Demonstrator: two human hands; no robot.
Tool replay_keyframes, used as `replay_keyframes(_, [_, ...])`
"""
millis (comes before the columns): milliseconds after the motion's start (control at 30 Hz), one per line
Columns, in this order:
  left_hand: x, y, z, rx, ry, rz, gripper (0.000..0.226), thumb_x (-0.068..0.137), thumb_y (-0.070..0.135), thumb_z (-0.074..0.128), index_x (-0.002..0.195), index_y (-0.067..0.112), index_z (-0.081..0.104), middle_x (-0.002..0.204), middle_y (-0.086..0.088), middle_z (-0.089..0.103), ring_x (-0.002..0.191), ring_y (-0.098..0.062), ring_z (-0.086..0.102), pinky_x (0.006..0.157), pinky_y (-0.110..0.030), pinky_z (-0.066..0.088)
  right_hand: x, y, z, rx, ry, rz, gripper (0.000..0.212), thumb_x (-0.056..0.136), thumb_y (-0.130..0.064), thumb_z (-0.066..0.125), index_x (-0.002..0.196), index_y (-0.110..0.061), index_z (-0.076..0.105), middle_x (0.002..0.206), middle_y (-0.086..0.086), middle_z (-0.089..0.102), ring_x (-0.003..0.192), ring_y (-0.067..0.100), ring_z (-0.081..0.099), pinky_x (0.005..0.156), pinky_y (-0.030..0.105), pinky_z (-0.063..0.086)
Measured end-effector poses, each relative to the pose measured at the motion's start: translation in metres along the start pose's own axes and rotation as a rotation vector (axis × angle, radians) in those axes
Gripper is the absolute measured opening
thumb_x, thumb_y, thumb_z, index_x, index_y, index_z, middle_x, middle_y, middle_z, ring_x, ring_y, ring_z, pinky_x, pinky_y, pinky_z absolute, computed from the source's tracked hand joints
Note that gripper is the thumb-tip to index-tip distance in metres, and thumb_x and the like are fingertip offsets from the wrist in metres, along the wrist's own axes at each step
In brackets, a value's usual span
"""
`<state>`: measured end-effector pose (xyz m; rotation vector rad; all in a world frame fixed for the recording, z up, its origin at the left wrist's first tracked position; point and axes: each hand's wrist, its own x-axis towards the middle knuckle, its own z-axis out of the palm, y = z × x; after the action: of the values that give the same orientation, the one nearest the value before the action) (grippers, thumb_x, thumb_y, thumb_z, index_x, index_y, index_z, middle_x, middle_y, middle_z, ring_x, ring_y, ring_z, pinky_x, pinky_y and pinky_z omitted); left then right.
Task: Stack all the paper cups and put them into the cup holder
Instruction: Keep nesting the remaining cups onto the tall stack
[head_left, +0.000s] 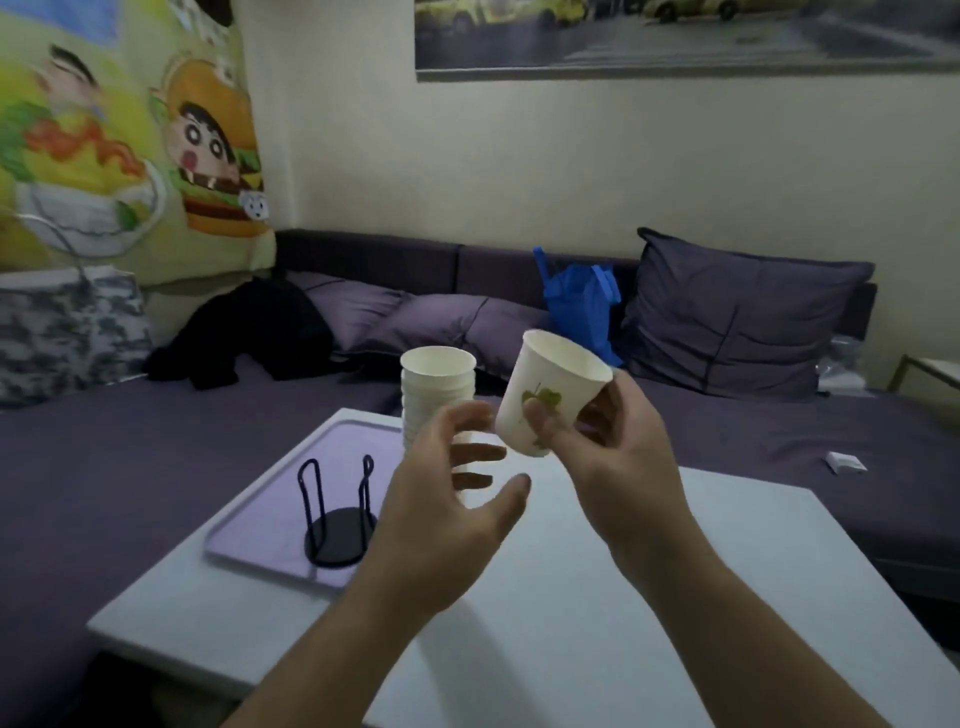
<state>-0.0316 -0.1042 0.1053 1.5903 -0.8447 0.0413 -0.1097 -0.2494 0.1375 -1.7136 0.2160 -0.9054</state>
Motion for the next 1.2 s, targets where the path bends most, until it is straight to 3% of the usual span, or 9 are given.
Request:
replay_keyframes(233, [0.007,-0.012,-0.044,-0.091,0.185,-0.119,0.034,0.09,0.015,0.076,0.116,0.032,0.062,0.11,0.016,0.072,0.096,-0.002,0.072,0.076,-0.021,0.057,0.063,-0.046,0.045,-0.001,0.025,-0.132,0.041,0.089,-0.021,0.086,0.123,-0.019,0.063,0.116,0.0,0.074,0.108,0.013,0.072,0.084,0.026,0.061])
replay_keyframes(467, [0.011,-0.022,-0.057,-0.059,0.228,-0.144,0.03,0.091,0.017,0.078,0.111,0.03,0.061,0.106,0.017,0.07,0.092,0.006,0.069,0.07,-0.01,0.054,0.074,-0.032,0.079,-0.091,-0.107,-0.015,0.038,0.09,-0.021,0.084,0.122,-0.018,0.064,0.112,-0.001,0.073,0.105,0.015,0.072,0.08,0.025,0.057])
replay_keyframes(567, [0.011,-0.025,-0.058,-0.047,0.227,-0.161,0.032,0.089,0.026,0.079,0.114,0.028,0.06,0.108,0.016,0.069,0.09,0.008,0.067,0.068,-0.008,0.053,0.068,-0.016,0.075,-0.099,-0.21,0.066,0.05,0.089,-0.02,0.082,0.134,-0.02,0.058,0.121,-0.003,0.07,0.113,0.016,0.068,0.085,0.027,0.055])
replay_keyframes(667, [0.007,-0.031,-0.059,-0.047,0.212,-0.21,0.033,0.087,0.033,0.079,0.113,0.033,0.059,0.111,0.019,0.067,0.091,0.009,0.067,0.068,-0.014,0.053,0.055,0.003,0.067,-0.081,-0.26,0.117,0.07,0.078,-0.024,0.077,0.143,-0.026,0.052,0.134,-0.007,0.067,0.125,0.013,0.064,0.104,0.039,0.054])
replay_keyframes(767, [0.005,-0.041,-0.055,-0.022,0.174,-0.268,0.031,0.089,0.028,0.078,0.109,0.039,0.056,0.113,0.02,0.065,0.092,0.01,0.067,0.07,-0.014,0.05,0.034,0.028,0.062,-0.097,-0.244,0.143,0.076,0.07,-0.023,0.076,0.142,-0.03,0.053,0.136,-0.01,0.067,0.128,0.011,0.063,0.111,0.047,0.052])
replay_keyframes(900, [0.004,-0.064,-0.046,0.084,0.118,-0.351,0.04,0.093,0.017,0.073,0.121,0.037,0.051,0.124,0.016,0.06,0.107,0.004,0.061,0.077,-0.016,0.049,0.0,0.067,0.065,-0.112,-0.239,0.255,0.092,0.056,-0.036,0.076,0.145,-0.034,0.049,0.142,-0.012,0.06,0.13,0.011,0.059,0.111,0.049,0.053])
replay_keyframes(1033, [0.002,-0.086,-0.036,0.135,0.059,-0.451,0.054,0.093,0.01,0.072,0.136,0.032,0.049,0.128,0.013,0.058,0.113,-0.005,0.059,0.085,-0.023,0.048,-0.026,0.108,0.07,-0.12,-0.25,0.35,0.083,0.077,-0.01,0.082,0.147,-0.033,0.043,0.146,-0.008,0.056,0.132,0.014,0.057,0.113,0.049,0.051])
replay_keyframes(1100, [0.002,-0.096,-0.033,0.134,0.018,-0.5,0.062,0.092,0.008,0.07,0.144,0.031,0.045,0.129,0.013,0.058,0.114,-0.007,0.06,0.086,-0.023,0.05,-0.031,0.126,0.075,-0.138,-0.288,0.339,0.082,0.078,-0.016,0.085,0.146,-0.038,0.044,0.142,-0.015,0.059,0.13,0.009,0.059,0.109,0.044,0.055])
replay_keyframes(1200, [0.0,-0.105,-0.028,0.133,-0.056,-0.583,0.06,0.093,0.006,0.067,0.143,0.03,0.044,0.111,0.019,0.06,0.095,0.0,0.061,0.069,-0.016,0.049,-0.027,0.14,0.084,-0.184,-0.322,0.265,0.072,0.089,-0.017,0.085,0.138,-0.051,0.046,0.129,-0.032,0.064,0.122,-0.003,0.063,0.1,0.029,0.06])
